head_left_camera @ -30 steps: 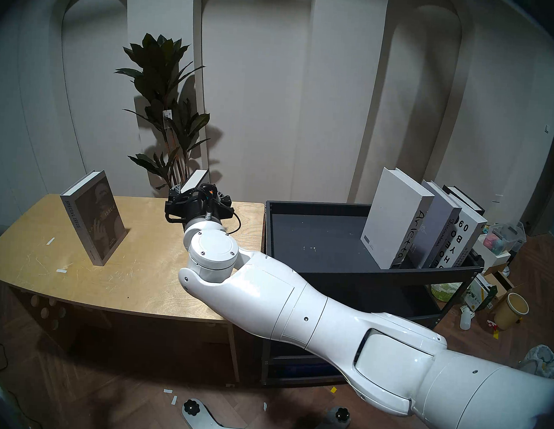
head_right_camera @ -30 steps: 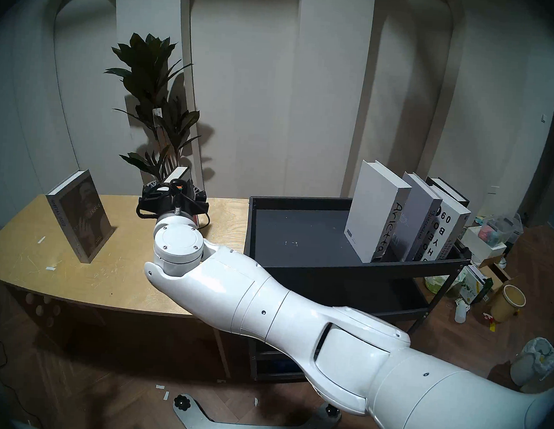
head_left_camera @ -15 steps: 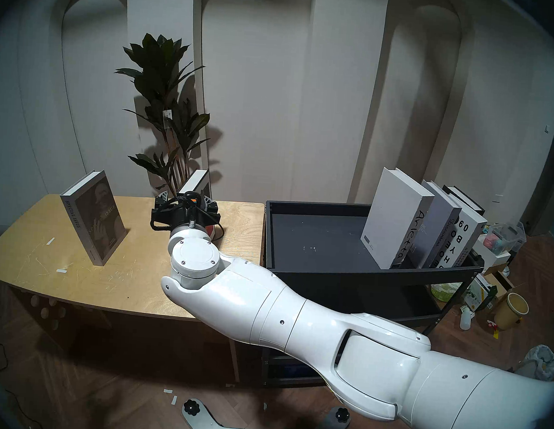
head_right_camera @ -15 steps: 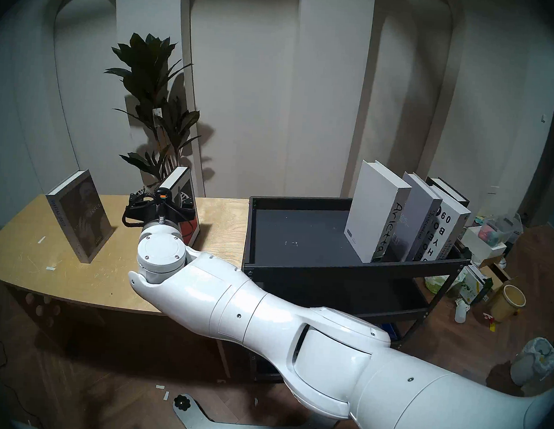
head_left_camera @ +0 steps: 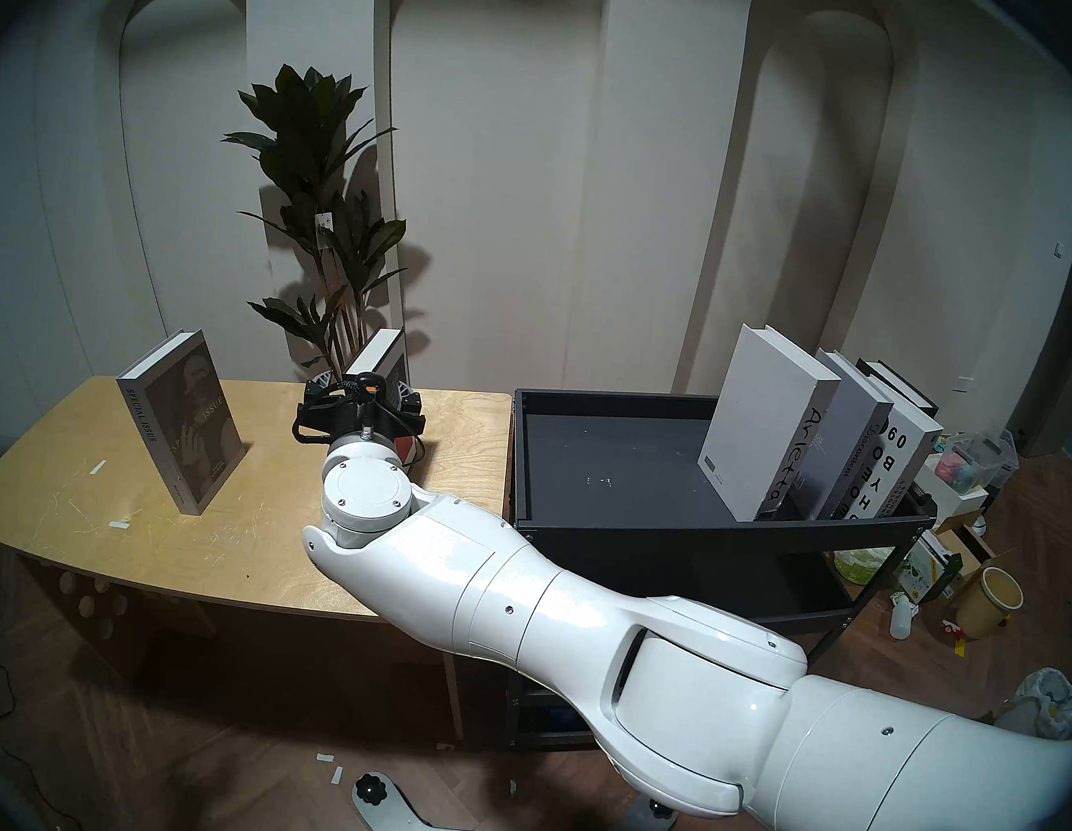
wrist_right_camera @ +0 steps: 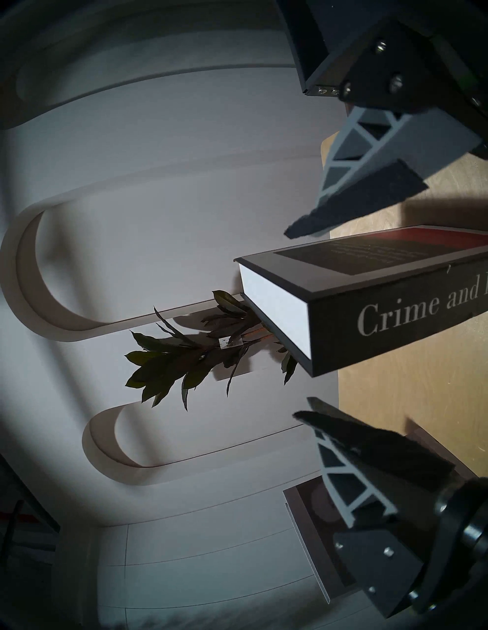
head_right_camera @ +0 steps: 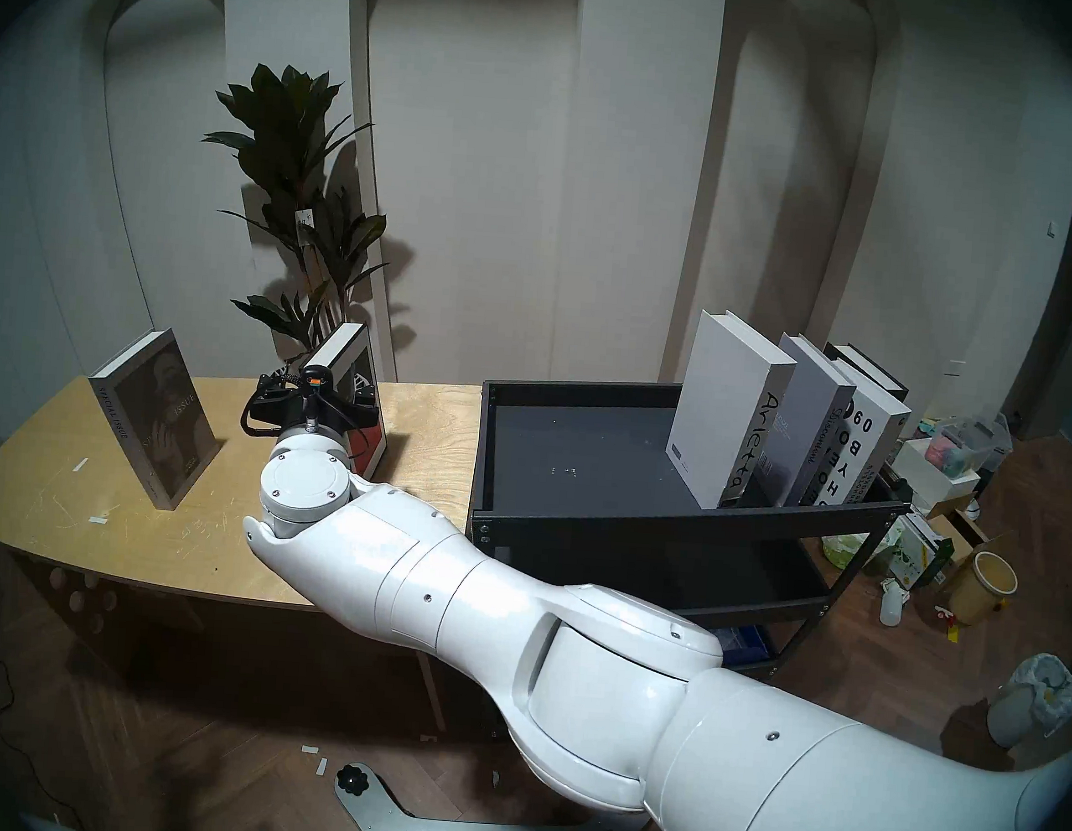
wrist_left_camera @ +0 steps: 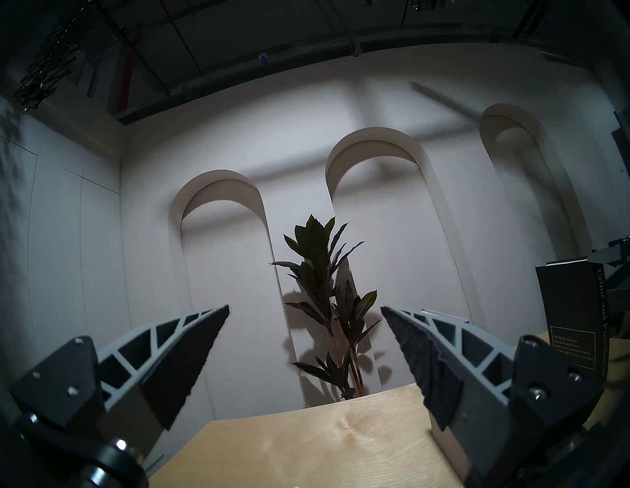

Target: Move the books from the display table onto the shelf, standing them upright with spines facing out and tallest at one end

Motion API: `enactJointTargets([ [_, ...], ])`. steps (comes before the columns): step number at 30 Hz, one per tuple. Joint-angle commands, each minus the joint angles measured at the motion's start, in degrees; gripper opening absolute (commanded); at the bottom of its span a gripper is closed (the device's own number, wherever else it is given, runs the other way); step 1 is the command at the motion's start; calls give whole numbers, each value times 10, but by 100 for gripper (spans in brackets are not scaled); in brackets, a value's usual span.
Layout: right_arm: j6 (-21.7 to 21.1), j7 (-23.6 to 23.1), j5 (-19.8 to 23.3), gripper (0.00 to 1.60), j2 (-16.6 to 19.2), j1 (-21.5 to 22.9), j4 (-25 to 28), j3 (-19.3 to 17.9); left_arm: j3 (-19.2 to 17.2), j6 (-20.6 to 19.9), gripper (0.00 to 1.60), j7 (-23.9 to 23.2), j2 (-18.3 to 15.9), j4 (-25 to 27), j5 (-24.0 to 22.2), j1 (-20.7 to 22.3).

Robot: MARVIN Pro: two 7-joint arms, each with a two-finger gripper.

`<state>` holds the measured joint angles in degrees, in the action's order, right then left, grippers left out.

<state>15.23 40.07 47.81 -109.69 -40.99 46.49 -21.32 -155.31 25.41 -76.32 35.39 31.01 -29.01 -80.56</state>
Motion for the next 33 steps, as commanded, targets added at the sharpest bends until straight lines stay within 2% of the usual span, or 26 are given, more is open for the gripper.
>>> enactJointTargets([
  [1,7,-21,8,160,-53,29,-48,-1,3,9,160,-14,-29,-5,-7,22],
  [11,0,-53,31,160,-53,60,-111,-7,-4,3,160,-48,-29,-14,-21,24],
  [21,-1,-75,56,160,-53,74,-149,0,-10,-28,160,-87,3,6,-42,13],
  [26,1,-83,64,160,-53,75,-159,8,-7,-41,160,-87,21,20,-48,8],
  [27,1,-84,66,147,-53,76,-160,10,-8,-44,160,-87,24,24,-49,7],
  [28,1,-84,66,147,-53,76,-160,10,-8,-44,160,-87,24,24,-49,7],
  [30,1,-85,69,54,-53,77,-162,13,-7,-46,160,-87,27,30,-50,5],
  [31,2,-86,71,42,-53,78,-164,15,-7,-48,160,-87,29,34,-51,3],
  [32,2,-87,73,0,-53,78,-166,17,-7,-49,160,-87,30,37,-51,2],
  [33,3,-87,74,0,-53,79,-167,18,-7,-51,160,-87,30,40,-52,2],
])
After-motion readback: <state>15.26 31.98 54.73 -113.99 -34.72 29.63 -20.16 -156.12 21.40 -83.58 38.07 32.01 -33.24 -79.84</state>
